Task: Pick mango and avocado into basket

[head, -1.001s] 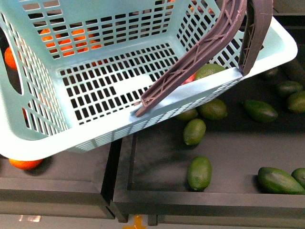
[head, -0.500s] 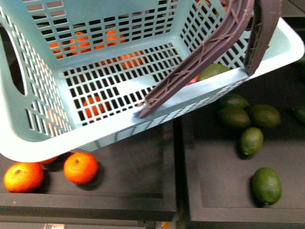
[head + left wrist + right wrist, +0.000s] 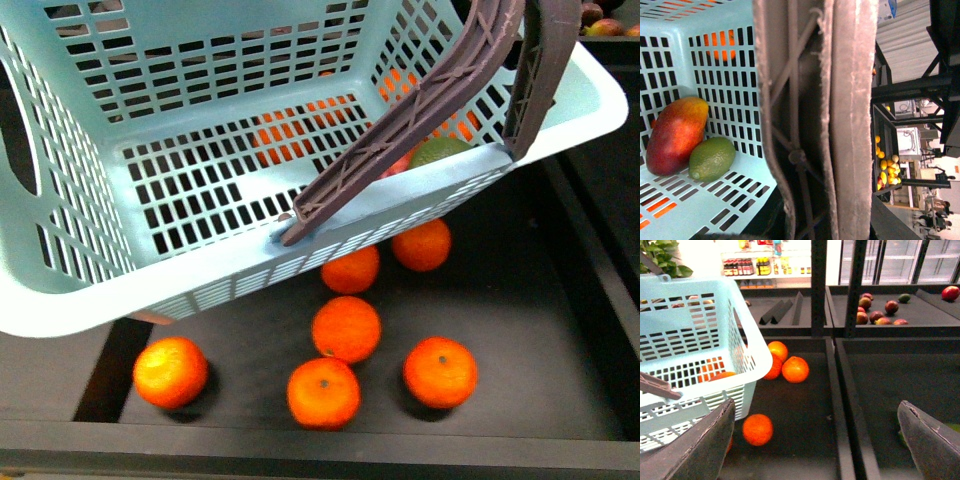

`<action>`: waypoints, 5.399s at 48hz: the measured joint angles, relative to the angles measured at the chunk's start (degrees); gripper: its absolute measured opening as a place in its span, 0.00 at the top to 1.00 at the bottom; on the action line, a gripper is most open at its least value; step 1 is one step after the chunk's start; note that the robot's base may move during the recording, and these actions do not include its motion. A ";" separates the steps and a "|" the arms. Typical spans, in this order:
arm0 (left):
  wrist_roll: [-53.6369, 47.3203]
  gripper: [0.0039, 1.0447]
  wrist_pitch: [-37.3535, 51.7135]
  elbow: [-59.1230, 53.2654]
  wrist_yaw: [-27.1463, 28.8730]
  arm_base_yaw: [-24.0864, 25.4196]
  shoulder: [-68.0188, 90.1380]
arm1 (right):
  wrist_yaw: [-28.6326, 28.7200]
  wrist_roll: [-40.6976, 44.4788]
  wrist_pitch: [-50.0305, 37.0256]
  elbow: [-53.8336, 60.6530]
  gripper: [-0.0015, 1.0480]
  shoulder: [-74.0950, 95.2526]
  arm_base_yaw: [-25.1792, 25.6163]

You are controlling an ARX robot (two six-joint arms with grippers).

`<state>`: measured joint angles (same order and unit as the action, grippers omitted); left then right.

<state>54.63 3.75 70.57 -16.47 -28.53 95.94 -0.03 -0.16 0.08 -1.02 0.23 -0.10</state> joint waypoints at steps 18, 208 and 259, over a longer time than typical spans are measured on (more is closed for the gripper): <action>-0.28 0.85 0.00 0.00 0.26 0.07 0.00 | -0.17 0.02 0.00 0.00 0.08 0.00 0.00; -53.99 0.98 18.95 -69.79 16.46 28.33 -73.13 | 0.04 0.00 0.00 0.02 0.08 -0.02 0.11; -54.01 0.98 -3.67 -69.77 16.48 28.33 -95.58 | 0.04 0.00 0.00 0.02 0.08 -0.02 0.11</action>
<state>0.62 0.08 0.80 0.01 -0.21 0.36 0.01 -0.16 0.08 -0.99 0.21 0.01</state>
